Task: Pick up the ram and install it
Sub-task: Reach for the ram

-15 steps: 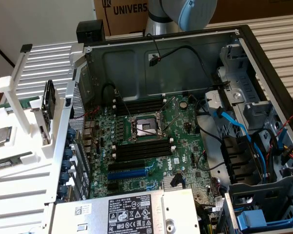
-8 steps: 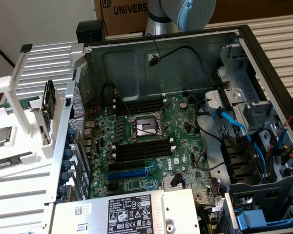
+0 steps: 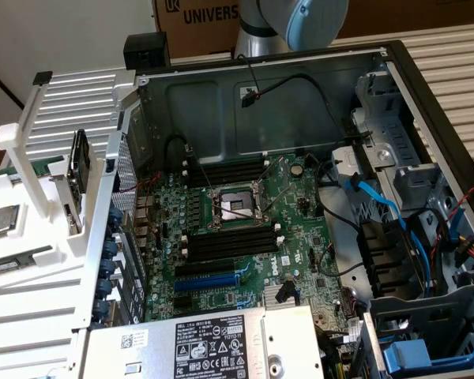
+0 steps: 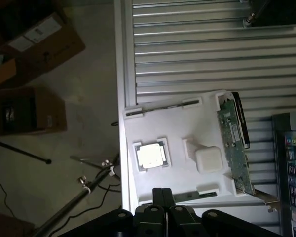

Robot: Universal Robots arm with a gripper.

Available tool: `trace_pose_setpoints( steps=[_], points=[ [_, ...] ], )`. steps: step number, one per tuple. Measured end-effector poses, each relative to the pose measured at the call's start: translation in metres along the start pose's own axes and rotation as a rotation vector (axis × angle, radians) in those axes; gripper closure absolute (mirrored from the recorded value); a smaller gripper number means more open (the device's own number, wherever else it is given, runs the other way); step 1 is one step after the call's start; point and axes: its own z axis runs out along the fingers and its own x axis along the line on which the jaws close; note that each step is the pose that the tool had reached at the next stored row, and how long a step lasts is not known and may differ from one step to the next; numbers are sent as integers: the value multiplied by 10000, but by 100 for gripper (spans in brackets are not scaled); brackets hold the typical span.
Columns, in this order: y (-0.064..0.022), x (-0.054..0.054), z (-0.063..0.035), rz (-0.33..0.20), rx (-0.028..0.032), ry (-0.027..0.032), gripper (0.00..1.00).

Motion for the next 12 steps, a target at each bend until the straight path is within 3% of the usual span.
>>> trace_pose_setpoints(
  steps=[5,12],
  points=[
    [-68,3,-4,0,0,0,89],
    [-246,-3,-13,-1,-37,4,89]
  ],
)
